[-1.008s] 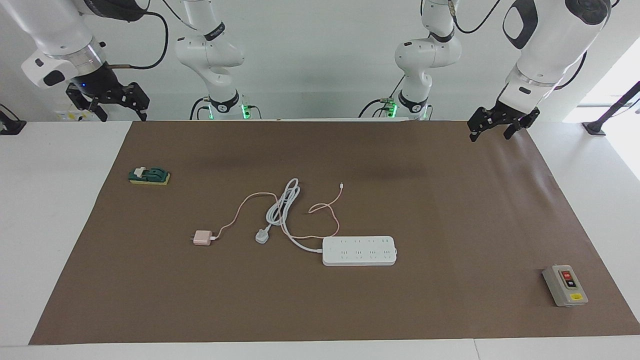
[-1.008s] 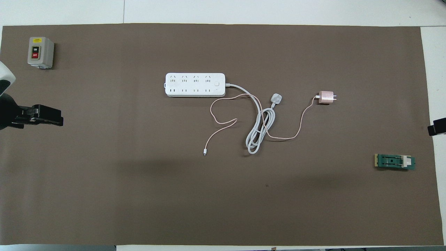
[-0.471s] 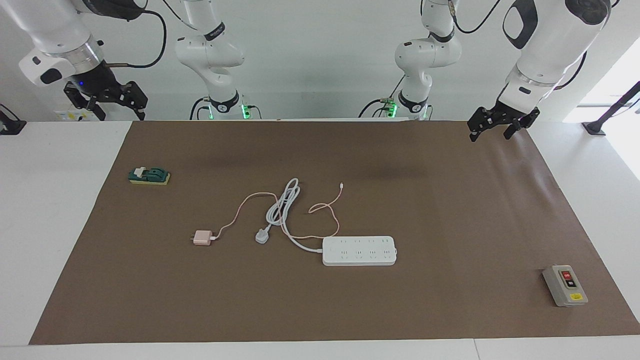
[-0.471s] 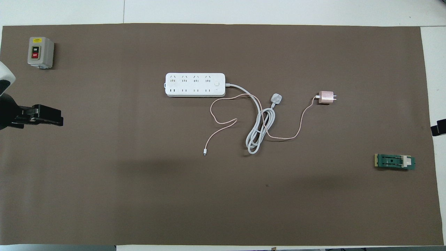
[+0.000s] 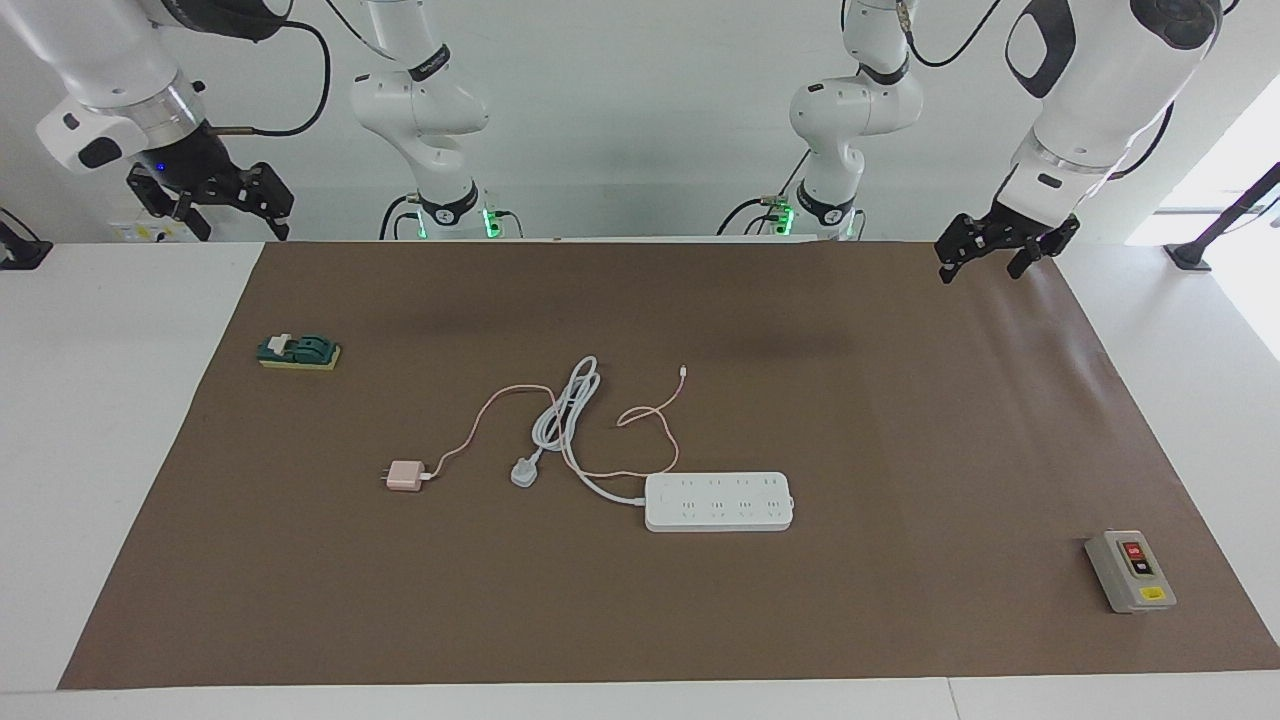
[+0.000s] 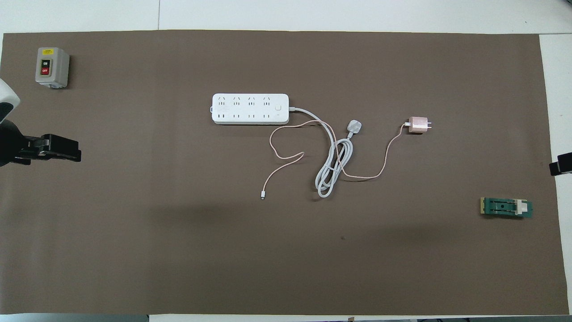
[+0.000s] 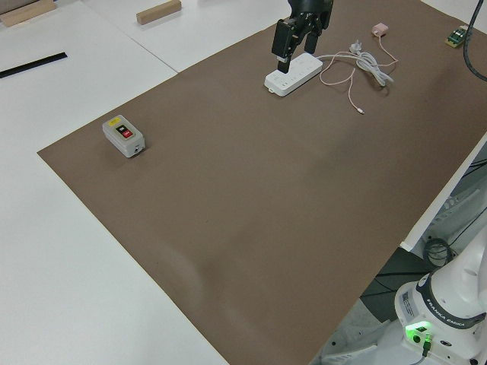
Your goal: Plug charger into power strip
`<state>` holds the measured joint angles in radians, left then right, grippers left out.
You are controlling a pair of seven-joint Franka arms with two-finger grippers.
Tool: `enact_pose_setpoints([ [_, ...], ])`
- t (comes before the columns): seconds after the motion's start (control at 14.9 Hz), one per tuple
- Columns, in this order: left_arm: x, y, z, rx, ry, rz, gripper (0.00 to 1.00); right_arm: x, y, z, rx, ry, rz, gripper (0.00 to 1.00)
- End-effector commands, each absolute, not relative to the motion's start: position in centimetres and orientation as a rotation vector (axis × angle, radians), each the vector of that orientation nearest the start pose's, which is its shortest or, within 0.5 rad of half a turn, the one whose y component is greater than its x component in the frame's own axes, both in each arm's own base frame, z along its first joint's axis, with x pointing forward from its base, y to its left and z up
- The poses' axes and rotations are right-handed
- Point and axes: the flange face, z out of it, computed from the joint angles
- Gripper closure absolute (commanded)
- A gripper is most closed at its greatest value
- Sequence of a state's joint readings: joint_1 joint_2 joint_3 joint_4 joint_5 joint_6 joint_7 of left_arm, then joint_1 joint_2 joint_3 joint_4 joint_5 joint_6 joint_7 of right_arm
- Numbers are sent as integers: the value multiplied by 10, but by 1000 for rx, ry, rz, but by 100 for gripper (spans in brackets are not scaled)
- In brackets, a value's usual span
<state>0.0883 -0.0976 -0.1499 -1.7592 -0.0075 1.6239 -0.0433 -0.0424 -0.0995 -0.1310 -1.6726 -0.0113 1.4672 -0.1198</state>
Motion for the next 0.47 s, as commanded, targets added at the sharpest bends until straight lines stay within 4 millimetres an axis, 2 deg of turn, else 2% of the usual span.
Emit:
enact_pose_setpoints([
  [0.0, 519, -33, 597, -3116, 27, 58, 0, 508, -101, 588, -2988, 353, 241, 0],
  [0.2, 519, -34, 597, -3116, 30, 58, 0, 524, -89, 553, -2785, 738, 341, 0],
  [0.27, 519, -34, 597, -3116, 30, 58, 0, 532, -89, 540, -2727, 833, 374, 0],
  [0.4, 519, -33, 597, -3116, 27, 58, 0, 544, -103, 510, -2552, 1054, 431, 0],
])
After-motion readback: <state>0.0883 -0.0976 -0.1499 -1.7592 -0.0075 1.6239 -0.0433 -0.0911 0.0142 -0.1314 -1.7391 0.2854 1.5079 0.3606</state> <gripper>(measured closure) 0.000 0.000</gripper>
